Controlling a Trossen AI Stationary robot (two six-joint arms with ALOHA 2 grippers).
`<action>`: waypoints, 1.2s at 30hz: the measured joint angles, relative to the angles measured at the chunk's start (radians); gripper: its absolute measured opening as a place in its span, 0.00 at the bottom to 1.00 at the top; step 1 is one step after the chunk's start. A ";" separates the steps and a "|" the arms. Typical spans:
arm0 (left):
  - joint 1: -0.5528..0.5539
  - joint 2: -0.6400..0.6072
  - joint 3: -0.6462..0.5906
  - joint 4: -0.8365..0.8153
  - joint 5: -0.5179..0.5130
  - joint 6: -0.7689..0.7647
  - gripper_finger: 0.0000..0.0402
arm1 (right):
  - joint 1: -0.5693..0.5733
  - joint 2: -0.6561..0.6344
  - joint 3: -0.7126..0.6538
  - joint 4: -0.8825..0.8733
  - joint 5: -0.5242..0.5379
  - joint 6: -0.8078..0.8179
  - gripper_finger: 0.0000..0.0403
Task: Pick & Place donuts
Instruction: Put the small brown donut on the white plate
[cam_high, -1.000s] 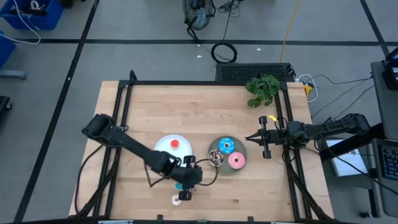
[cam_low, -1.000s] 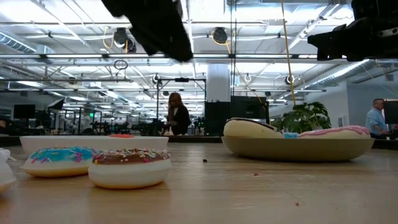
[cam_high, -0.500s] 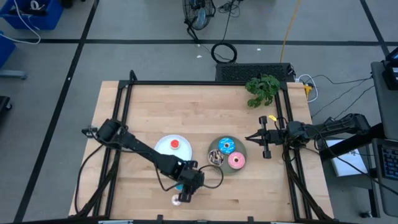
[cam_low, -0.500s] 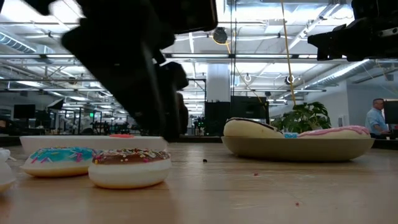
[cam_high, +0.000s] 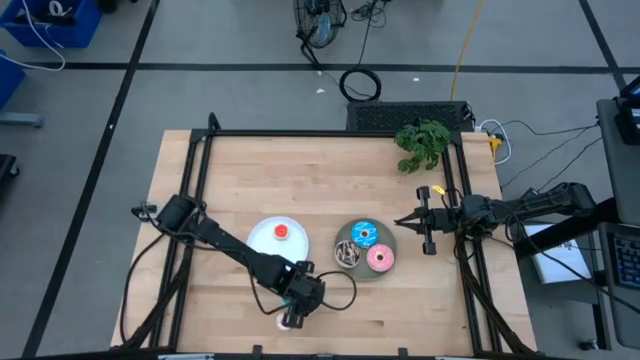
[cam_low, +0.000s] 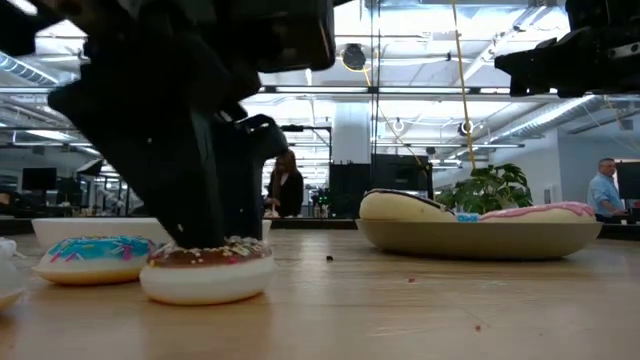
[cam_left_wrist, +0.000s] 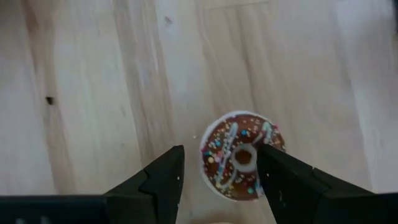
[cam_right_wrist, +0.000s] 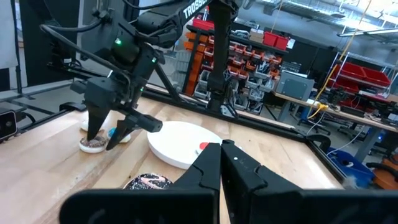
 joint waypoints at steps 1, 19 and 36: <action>0.000 0.002 0.000 -0.001 -0.009 0.002 0.50 | 0.000 0.001 0.000 -0.001 0.000 0.000 0.00; 0.002 0.043 0.003 0.032 0.023 0.005 0.49 | 0.000 0.003 0.000 0.001 0.000 0.000 0.00; 0.013 0.013 0.019 -0.040 0.052 0.104 0.05 | 0.000 0.003 0.000 -0.001 0.000 0.000 0.00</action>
